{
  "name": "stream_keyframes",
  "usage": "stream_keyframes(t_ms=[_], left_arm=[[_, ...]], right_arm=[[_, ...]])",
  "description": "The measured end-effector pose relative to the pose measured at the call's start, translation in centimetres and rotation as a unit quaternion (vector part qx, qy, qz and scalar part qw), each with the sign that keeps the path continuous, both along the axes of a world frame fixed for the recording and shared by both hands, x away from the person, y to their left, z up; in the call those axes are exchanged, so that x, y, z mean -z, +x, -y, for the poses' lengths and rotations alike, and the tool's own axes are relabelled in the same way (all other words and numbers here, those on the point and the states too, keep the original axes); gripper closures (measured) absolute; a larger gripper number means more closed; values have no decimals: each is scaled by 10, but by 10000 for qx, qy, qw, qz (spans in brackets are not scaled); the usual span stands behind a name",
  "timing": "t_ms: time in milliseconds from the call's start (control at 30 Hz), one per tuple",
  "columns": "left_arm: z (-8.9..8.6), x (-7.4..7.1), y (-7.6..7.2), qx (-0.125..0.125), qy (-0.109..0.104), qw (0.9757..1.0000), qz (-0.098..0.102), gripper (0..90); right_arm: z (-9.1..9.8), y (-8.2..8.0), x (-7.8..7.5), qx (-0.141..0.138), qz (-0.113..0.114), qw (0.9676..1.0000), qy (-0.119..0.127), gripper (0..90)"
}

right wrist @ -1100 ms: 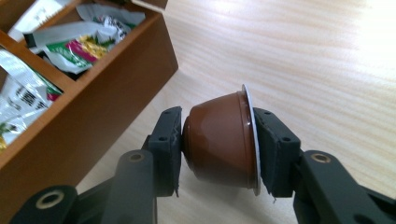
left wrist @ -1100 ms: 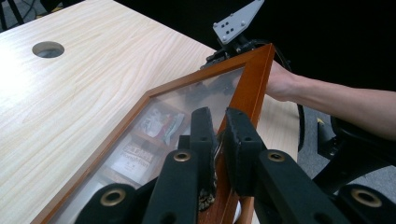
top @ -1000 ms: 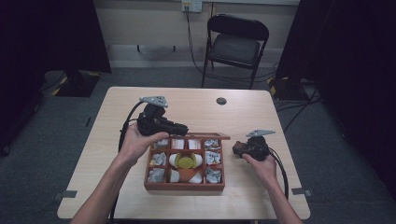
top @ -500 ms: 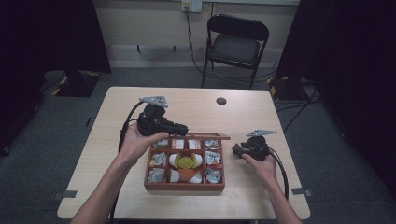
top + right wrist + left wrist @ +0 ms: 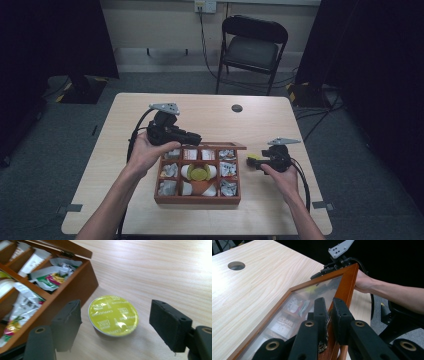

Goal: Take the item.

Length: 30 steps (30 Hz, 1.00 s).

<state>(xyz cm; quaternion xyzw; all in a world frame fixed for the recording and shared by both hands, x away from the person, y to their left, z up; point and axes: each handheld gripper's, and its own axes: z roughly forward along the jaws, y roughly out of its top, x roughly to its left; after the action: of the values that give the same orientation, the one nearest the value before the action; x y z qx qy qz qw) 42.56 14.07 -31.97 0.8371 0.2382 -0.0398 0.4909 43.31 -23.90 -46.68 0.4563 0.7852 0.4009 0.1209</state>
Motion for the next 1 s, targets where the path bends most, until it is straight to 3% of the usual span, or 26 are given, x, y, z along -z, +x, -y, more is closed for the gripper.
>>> stream_keyframes(t_ms=[400,767,1000], left_arm=[[1,1,-1,58,44,10000,-45,823],[2,2,-4,96,117,9998,-96,822],[4,4,-6,179,224,9994,-168,821]], right_arm=[[8,-22,-16,-4,228,9997,-27,256],[18,-48,-5,-176,-38,9996,-234,235],[20,-55,11,-125,-144,9991,-370,247]])
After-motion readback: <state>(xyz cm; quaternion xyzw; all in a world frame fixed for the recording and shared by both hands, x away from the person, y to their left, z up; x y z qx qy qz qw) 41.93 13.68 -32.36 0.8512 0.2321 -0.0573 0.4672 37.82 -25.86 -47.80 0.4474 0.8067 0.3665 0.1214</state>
